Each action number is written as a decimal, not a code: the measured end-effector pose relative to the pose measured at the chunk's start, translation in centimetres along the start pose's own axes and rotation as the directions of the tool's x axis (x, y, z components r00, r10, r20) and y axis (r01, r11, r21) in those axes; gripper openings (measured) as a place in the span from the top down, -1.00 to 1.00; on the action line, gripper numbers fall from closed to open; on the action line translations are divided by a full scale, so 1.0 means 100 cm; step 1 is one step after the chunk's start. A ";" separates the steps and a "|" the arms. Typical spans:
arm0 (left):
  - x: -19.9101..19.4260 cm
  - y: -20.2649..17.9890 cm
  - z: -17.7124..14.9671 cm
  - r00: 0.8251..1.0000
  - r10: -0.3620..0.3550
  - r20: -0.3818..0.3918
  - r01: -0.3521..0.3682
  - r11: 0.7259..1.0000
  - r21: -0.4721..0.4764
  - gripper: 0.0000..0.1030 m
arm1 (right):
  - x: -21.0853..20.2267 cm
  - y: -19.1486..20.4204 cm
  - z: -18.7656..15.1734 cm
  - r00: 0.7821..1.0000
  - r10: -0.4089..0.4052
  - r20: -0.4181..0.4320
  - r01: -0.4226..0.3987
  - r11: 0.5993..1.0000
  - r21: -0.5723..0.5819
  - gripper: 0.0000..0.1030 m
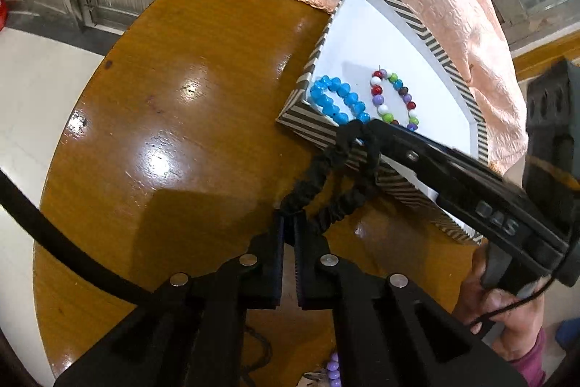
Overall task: Organize jewelry
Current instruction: 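Grasp the black scrunchie with the left gripper while the right moves toward the purple bracelet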
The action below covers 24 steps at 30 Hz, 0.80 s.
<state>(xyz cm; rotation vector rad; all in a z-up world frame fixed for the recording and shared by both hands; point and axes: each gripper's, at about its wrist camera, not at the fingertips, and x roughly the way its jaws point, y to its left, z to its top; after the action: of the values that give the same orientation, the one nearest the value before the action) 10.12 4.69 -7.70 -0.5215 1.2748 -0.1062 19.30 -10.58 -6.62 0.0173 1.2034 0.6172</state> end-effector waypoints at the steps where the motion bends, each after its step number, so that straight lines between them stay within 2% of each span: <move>1: -0.001 0.000 -0.002 1.000 0.013 -0.001 -0.013 1.000 0.005 0.92 | 0.004 0.002 0.001 0.999 -0.038 -0.008 0.038 0.999 -0.018 0.33; 5: -0.004 0.013 -0.009 0.999 0.033 -0.022 -0.034 0.999 -0.026 0.92 | 0.012 0.013 0.002 0.992 -0.124 -0.015 0.122 0.989 -0.078 0.37; 9: -0.015 0.031 -0.020 0.999 0.049 -0.010 -0.050 0.997 -0.061 0.93 | 0.017 0.027 0.002 0.980 -0.201 -0.010 0.197 0.970 -0.143 0.37; 12: -0.026 0.032 -0.026 0.999 0.031 0.007 -0.031 0.998 -0.047 0.92 | 0.014 0.026 0.004 0.985 -0.174 -0.008 0.172 0.977 -0.123 0.37; 15: -0.039 0.018 -0.030 0.999 0.005 0.033 -0.006 1.000 0.021 0.92 | -0.002 0.016 0.001 0.990 -0.141 0.020 0.142 0.987 -0.072 0.37; 18: -0.045 0.002 -0.035 0.998 0.025 0.058 -0.030 0.996 0.086 0.92 | -0.024 0.017 -0.008 0.992 -0.116 0.040 0.118 0.991 -0.061 0.36; 24: -0.049 -0.016 -0.049 0.999 0.001 0.050 -0.010 0.984 0.179 0.92 | -0.068 0.023 -0.048 0.995 -0.065 0.069 0.070 0.996 -0.064 0.06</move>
<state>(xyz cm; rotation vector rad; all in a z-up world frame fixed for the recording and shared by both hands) 4.36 3.51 -3.60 -0.3641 1.2043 -0.2005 12.60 -13.27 -1.80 -0.0581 1.1134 0.5927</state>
